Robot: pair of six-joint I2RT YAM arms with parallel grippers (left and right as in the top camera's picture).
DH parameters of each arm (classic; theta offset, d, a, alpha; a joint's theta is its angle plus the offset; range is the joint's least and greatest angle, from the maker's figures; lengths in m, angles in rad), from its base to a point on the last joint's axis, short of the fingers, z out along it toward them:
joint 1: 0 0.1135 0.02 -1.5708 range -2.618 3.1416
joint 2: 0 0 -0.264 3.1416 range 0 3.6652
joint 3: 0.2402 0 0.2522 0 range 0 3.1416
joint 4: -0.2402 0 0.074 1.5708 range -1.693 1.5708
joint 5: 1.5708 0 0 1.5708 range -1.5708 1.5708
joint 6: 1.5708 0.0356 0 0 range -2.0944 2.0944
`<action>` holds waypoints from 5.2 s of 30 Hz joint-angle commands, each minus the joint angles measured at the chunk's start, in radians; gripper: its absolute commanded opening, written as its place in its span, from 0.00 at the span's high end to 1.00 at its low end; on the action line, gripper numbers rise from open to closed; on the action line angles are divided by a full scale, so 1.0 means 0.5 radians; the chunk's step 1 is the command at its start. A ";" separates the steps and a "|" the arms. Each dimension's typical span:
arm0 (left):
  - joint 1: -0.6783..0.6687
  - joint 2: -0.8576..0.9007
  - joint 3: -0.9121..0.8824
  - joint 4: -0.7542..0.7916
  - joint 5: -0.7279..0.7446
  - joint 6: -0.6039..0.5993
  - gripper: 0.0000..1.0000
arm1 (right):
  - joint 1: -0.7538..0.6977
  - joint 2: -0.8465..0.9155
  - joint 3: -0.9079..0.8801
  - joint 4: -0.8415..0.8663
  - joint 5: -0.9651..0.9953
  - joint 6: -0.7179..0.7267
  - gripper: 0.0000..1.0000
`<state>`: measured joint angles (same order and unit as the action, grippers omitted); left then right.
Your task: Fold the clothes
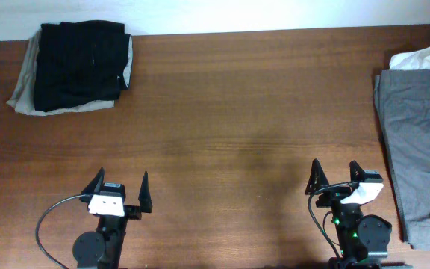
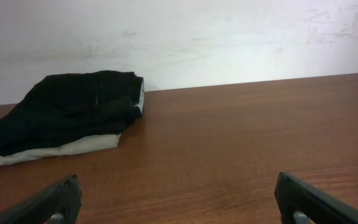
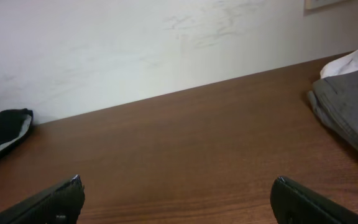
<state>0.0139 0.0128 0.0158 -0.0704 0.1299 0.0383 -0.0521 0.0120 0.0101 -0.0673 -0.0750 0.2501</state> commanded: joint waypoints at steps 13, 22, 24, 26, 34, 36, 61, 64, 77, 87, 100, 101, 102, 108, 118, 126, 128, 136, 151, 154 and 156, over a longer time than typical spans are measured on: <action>0.008 -0.013 -0.013 0.003 0.008 0.031 0.01 | 0.012 -0.013 -0.009 0.031 -0.581 0.319 0.01; 0.008 -0.013 -0.013 0.002 0.008 0.032 0.01 | 0.012 -0.011 0.052 0.433 -0.748 0.318 0.01; 0.008 -0.013 -0.013 0.003 0.008 0.032 0.01 | 0.011 -0.002 0.163 0.413 -0.570 0.299 0.01; 0.008 -0.013 -0.013 0.002 0.008 0.031 0.01 | 0.011 0.063 0.314 0.349 -0.373 0.216 0.01; 0.008 -0.013 -0.013 0.002 0.008 0.032 0.01 | 0.009 1.059 1.077 0.062 0.278 -0.325 0.01; 0.008 -0.013 -0.014 0.003 0.008 0.031 0.01 | 0.009 1.368 1.301 -0.025 0.334 -0.331 0.01; 0.008 -0.013 -0.013 0.003 0.008 0.031 0.01 | -0.160 4.134 3.845 -1.575 1.252 -0.753 0.01; 0.008 -0.013 -0.013 0.003 0.008 0.031 0.01 | -0.199 4.353 3.956 -1.569 1.392 -0.753 0.01; 0.008 -0.013 -0.013 0.003 0.008 0.032 0.01 | -0.371 4.793 3.977 -1.337 1.428 -0.809 0.00; 0.008 -0.013 -0.013 0.003 0.008 0.031 0.01 | -0.462 4.874 3.977 -1.254 1.263 -0.860 0.00; 0.008 -0.013 -0.013 0.003 0.008 0.032 0.01 | -0.520 4.904 3.977 -1.250 1.141 -0.874 0.05; 0.008 -0.013 -0.013 0.003 0.008 0.031 0.01 | -0.527 4.904 3.977 -1.250 1.118 -0.875 0.05; 0.008 -0.013 -0.013 0.003 0.008 0.031 0.01 | -0.531 4.904 3.977 -1.255 1.101 -0.874 0.09; 0.008 -0.013 -0.014 0.003 0.008 0.031 0.01 | -0.535 4.904 3.977 -1.260 1.008 -0.874 0.20; 0.008 -0.013 -0.014 0.002 0.008 0.031 0.01 | -0.585 4.908 3.975 -1.247 1.019 -0.922 0.21; 0.008 -0.013 -0.013 0.003 0.008 0.031 0.01 | -0.594 4.908 3.975 -1.242 1.024 -0.927 0.37; 0.008 -0.013 -0.013 0.002 0.008 0.032 0.01 | -0.594 4.908 3.975 -1.247 1.023 -0.924 0.49; 0.008 -0.013 -0.013 0.002 0.008 0.031 0.01 | -0.592 4.887 3.976 -1.241 1.134 -0.782 0.78; 0.008 -0.013 -0.013 0.003 0.008 0.032 0.01 | -0.595 4.615 4.072 -1.351 1.167 -0.461 0.96; 0.008 -0.013 -0.013 0.003 0.008 0.031 0.01 | -0.606 4.511 4.072 -1.394 1.160 -0.332 0.96; 0.008 -0.013 -0.013 0.002 0.008 0.032 0.01 | -0.605 4.434 4.072 -1.415 1.160 -0.326 0.96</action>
<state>0.0139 0.0120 0.0151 -0.0681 0.1299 0.0383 -0.3428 2.3363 2.0144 -0.7681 0.4713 0.0296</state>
